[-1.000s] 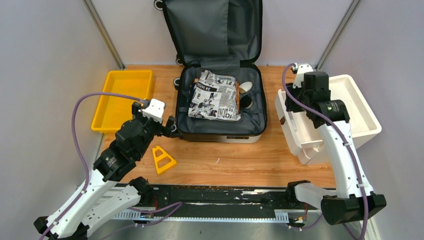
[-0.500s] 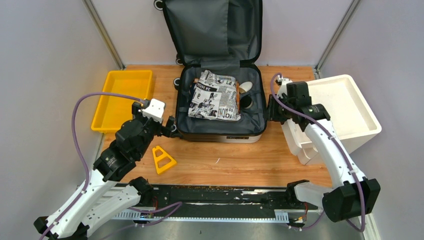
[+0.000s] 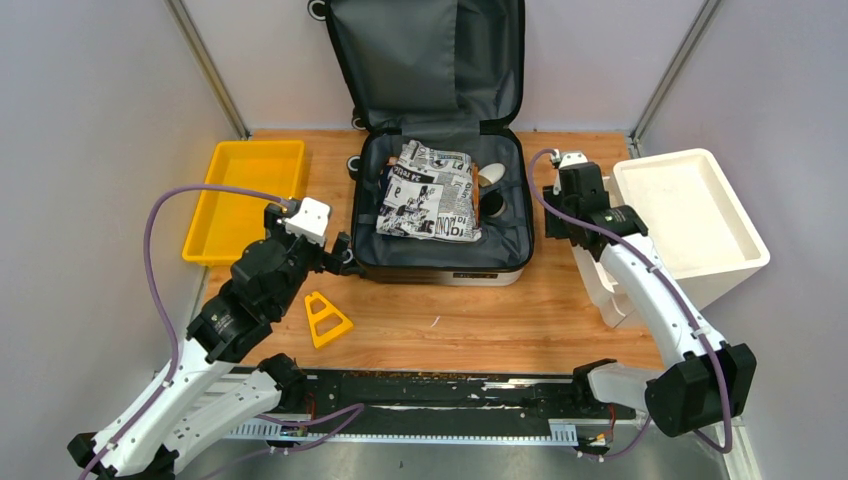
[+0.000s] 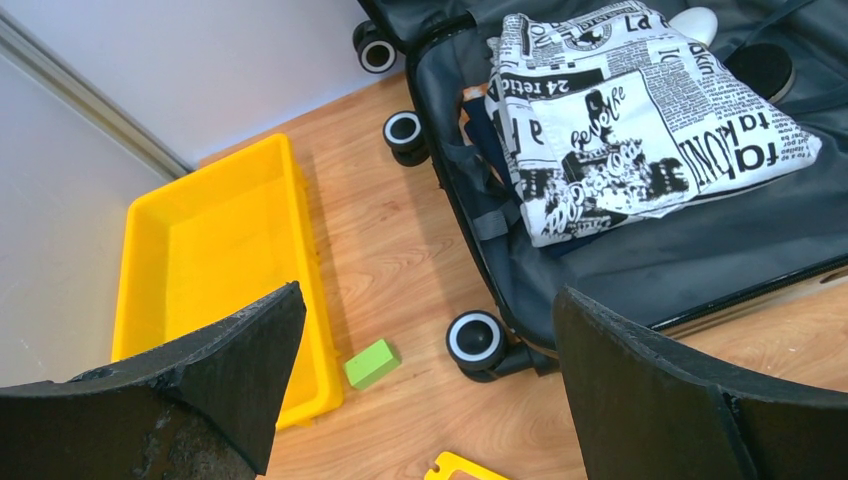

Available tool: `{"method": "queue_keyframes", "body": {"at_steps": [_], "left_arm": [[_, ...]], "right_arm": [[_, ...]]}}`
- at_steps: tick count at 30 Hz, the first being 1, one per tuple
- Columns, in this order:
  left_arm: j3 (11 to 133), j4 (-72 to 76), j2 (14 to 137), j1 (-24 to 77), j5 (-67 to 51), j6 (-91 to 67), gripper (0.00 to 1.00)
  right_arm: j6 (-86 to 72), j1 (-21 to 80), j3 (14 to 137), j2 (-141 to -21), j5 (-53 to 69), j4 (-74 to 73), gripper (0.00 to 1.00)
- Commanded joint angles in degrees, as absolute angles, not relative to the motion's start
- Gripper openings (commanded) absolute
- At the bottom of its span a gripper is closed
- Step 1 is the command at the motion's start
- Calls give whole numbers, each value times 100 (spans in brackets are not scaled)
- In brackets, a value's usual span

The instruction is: Open, take out, and arrange the luggage

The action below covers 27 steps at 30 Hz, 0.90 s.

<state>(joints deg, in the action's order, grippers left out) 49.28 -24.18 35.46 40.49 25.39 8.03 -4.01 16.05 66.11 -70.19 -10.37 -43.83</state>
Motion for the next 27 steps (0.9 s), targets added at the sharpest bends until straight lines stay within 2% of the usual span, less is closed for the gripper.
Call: {"method": "queue_keyframes", "body": {"at_steps": [1,10,13,14,16,17,18,19,27], "left_arm": [[4947,-2237,3575,4057,2494,885,100],[4948,-2228,3605,4060,2492,892,100],[4948,-2231,3597,4053,2495,894,100],[4948,-2232,3591,4052,2495,889,100],[4948,-2233,3592,4054,2492,885,100],[4948,-2233,3594,4057,2488,886,100],[4948,-2233,3594,4054,2488,881,100],[4948,-2235,3590,4055,2487,884,100],[4940,-2228,3576,4053,2450,885,100]], "right_arm": [[-20,1520,6527,-6984,-1732,-4384,31],[360,1533,6862,-6896,-2286,-4608,33],[298,1534,7166,-6805,-1788,-4742,35],[265,1535,7325,-6758,-1475,-4781,39],[175,1532,7642,-6682,-1075,-4922,56],[165,1536,7781,-6641,-944,-4992,69],[185,1531,7902,-6604,-925,-5054,90],[246,1532,7997,-6575,-993,-5088,99],[1119,1451,7971,-6790,-2896,-5379,100]]}}
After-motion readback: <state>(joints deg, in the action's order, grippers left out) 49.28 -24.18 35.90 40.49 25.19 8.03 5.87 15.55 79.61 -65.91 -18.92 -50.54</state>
